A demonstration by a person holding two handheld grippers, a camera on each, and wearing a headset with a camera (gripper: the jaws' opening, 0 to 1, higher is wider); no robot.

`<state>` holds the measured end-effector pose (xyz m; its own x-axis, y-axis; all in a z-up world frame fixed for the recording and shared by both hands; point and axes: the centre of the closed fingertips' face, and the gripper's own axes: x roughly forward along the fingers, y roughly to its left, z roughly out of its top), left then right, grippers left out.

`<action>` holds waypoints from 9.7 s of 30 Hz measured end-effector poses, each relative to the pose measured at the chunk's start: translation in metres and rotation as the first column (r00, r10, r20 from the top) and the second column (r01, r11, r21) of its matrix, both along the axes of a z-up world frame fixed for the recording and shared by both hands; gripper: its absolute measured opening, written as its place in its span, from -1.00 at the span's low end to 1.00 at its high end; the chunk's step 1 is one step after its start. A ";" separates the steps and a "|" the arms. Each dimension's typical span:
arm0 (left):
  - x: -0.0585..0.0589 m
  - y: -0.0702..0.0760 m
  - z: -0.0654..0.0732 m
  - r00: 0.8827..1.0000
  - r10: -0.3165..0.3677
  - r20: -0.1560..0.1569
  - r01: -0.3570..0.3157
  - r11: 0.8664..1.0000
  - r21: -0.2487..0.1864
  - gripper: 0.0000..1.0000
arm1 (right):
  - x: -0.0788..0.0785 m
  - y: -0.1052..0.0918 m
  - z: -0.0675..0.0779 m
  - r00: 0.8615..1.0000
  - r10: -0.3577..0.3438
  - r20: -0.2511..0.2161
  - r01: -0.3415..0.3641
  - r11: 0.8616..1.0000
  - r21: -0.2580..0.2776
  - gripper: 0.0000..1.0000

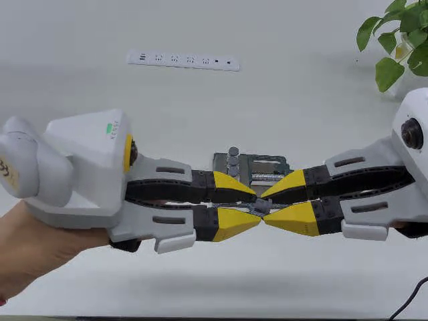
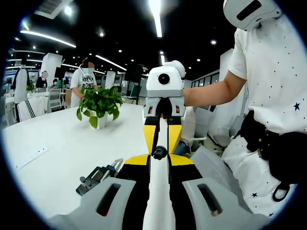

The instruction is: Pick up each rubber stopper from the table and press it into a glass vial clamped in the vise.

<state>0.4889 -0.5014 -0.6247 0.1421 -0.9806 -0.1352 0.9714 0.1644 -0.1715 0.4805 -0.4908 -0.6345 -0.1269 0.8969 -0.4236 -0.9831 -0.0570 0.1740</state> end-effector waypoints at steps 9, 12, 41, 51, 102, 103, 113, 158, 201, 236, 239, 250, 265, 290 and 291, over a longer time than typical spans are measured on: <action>-0.001 -0.002 0.003 1.000 -0.014 -0.004 0.014 1.000 -0.007 -0.86 | -0.002 -0.001 0.001 1.000 0.011 0.003 -0.011 1.000 0.000 -0.85; -0.003 -0.003 0.002 1.000 -0.021 -0.007 0.021 1.000 -0.003 -0.86 | -0.002 0.000 0.002 1.000 0.013 0.004 -0.013 1.000 0.003 -0.85; 0.006 0.007 0.013 0.994 0.081 -0.068 -0.088 0.992 -0.095 -0.92 | 0.009 0.002 0.014 0.998 -0.068 0.015 0.067 0.997 0.046 -0.81; 0.009 0.010 0.018 0.991 0.103 -0.088 -0.115 0.984 -0.134 -0.92 | 0.011 0.003 0.021 0.996 -0.094 0.009 0.093 0.993 0.076 -0.84; 0.019 0.025 0.015 0.978 0.160 -0.130 -0.184 0.963 -0.195 -0.84 | 0.019 0.012 0.019 0.996 -0.085 0.005 0.085 0.996 0.031 -0.89; 0.021 0.029 0.013 0.977 0.172 -0.127 -0.193 0.963 -0.187 -0.83 | 0.021 0.010 0.017 0.996 -0.085 0.008 0.085 0.996 0.022 -0.89; 0.031 0.056 -0.013 0.961 0.269 -0.061 -0.273 0.960 -0.060 -0.49 | 0.051 0.002 -0.004 0.994 -0.102 0.034 0.105 0.989 -0.103 -0.88; 0.031 0.081 -0.097 0.949 0.314 0.035 -0.315 0.934 0.169 0.71 | 0.119 0.006 -0.149 0.988 0.132 0.085 -0.034 0.712 -0.702 -0.89; 0.031 0.081 -0.101 0.946 0.323 0.010 -0.321 0.936 0.144 0.66 | 0.121 0.006 -0.165 0.978 0.184 0.098 -0.036 0.609 -0.792 -0.89; 0.031 0.078 -0.100 0.947 0.321 0.004 -0.319 0.938 0.133 0.64 | 0.120 0.007 -0.166 0.988 0.123 0.092 0.003 0.582 -0.813 -0.81; 0.031 0.077 -0.099 0.947 0.321 0.005 -0.319 0.939 0.128 0.64 | 0.120 0.006 -0.165 0.989 0.117 0.094 0.007 0.588 -0.809 -0.79; 0.030 0.077 -0.100 0.948 0.320 0.002 -0.317 0.939 0.130 0.63 | 0.125 0.003 -0.153 0.990 0.082 0.114 0.039 0.621 -0.783 -0.87; 0.029 0.075 -0.101 0.950 0.313 -0.003 -0.310 0.941 0.135 0.62 | 0.120 0.008 -0.156 0.994 0.056 0.091 0.032 0.655 -0.755 -0.94; 0.032 0.077 -0.101 0.947 0.320 -0.011 -0.316 0.940 0.130 0.60 | 0.121 0.008 -0.162 0.995 0.058 0.084 0.025 0.655 -0.755 -0.94; 0.032 0.076 -0.101 0.948 0.318 -0.010 -0.314 0.940 0.131 0.60 | 0.122 0.008 -0.162 0.995 0.059 0.084 0.025 0.655 -0.755 -0.94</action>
<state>0.5207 -0.4254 -0.7261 0.4360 -0.8603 -0.2642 0.8604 0.4846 -0.1578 0.6023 -0.4829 -0.7970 -0.0620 0.2614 -0.9632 -0.9967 0.0353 0.0737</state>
